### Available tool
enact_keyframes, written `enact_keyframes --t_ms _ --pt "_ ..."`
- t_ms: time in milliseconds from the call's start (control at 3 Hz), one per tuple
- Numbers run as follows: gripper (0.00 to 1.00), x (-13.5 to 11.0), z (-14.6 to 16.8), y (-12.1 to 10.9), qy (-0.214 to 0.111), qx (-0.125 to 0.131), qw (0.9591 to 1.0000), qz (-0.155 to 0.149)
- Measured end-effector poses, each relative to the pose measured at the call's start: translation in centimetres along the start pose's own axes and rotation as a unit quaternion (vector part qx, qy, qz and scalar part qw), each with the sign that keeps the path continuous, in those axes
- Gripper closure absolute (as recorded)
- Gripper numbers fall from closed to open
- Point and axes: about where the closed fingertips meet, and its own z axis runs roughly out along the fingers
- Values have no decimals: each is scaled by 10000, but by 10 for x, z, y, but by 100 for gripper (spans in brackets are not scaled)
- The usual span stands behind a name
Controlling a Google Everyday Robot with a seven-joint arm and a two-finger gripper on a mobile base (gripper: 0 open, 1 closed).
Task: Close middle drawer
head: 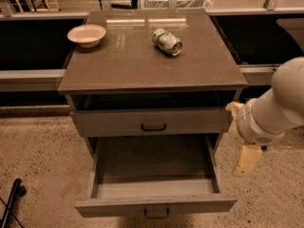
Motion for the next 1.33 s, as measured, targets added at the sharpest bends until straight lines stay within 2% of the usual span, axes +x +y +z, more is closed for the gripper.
enact_keyframes --t_ms 333,667,1000,1333 --pt "0 28 83 22 454 -193 9985 -238" --pt "0 53 142 47 640 -409 9961 -441" --pt "0 55 145 49 664 -409 9958 -484" --pt "0 62 155 55 467 -788 9951 -384"
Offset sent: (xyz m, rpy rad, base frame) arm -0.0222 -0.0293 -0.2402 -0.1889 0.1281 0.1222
